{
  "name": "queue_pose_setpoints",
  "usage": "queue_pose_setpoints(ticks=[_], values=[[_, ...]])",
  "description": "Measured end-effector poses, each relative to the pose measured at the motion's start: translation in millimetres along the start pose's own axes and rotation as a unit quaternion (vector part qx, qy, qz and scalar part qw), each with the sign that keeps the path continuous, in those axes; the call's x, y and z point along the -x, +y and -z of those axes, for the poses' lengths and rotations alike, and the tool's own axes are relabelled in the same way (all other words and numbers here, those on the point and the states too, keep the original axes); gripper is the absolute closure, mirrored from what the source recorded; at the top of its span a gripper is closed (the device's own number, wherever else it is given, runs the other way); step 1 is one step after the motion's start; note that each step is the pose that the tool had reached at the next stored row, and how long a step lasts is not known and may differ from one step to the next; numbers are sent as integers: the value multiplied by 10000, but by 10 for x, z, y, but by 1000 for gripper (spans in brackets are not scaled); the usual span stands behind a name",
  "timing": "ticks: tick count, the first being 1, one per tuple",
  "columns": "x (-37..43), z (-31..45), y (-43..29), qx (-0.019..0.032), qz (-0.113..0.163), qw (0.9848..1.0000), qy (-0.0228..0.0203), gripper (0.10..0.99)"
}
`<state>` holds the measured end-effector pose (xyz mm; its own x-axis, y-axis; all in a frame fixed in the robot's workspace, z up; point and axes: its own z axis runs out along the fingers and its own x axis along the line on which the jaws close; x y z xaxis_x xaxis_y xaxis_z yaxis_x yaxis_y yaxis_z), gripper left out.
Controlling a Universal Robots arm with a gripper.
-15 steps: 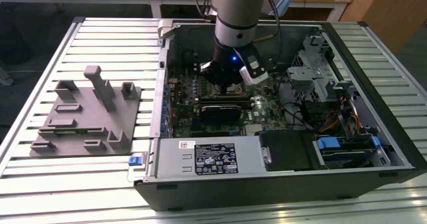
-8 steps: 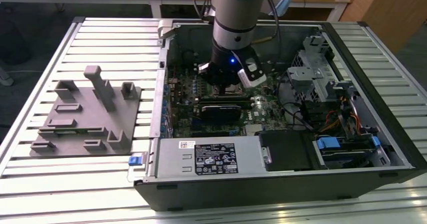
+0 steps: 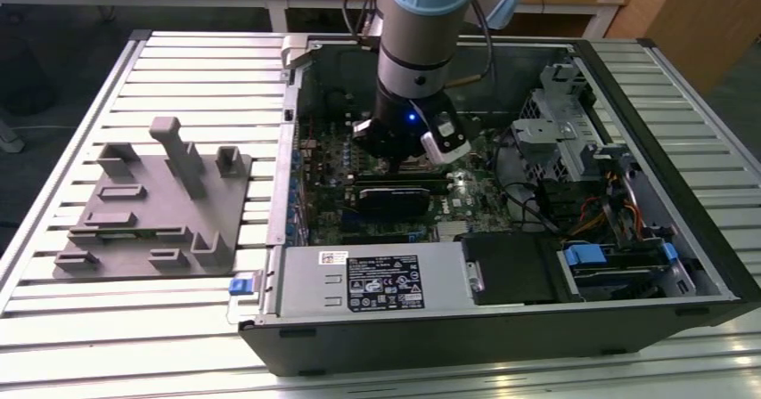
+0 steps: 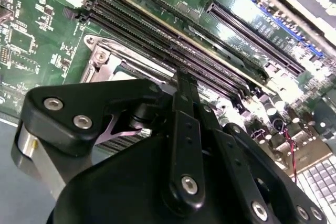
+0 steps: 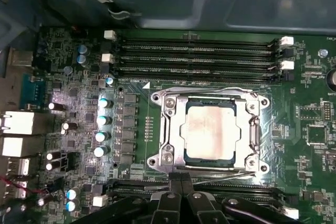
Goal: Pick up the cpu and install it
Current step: 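Install the second cpu locking lever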
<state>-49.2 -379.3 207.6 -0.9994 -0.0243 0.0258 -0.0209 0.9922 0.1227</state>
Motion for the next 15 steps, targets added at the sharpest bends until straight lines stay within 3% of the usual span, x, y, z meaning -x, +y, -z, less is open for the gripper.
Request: queue_pose_setpoints(ticks=[7, 15], values=[[-38, 9, -98, 149, 5, 9999, -3, 980], [-145, 8, -141, 400, 14, 9992, -26, 980]])
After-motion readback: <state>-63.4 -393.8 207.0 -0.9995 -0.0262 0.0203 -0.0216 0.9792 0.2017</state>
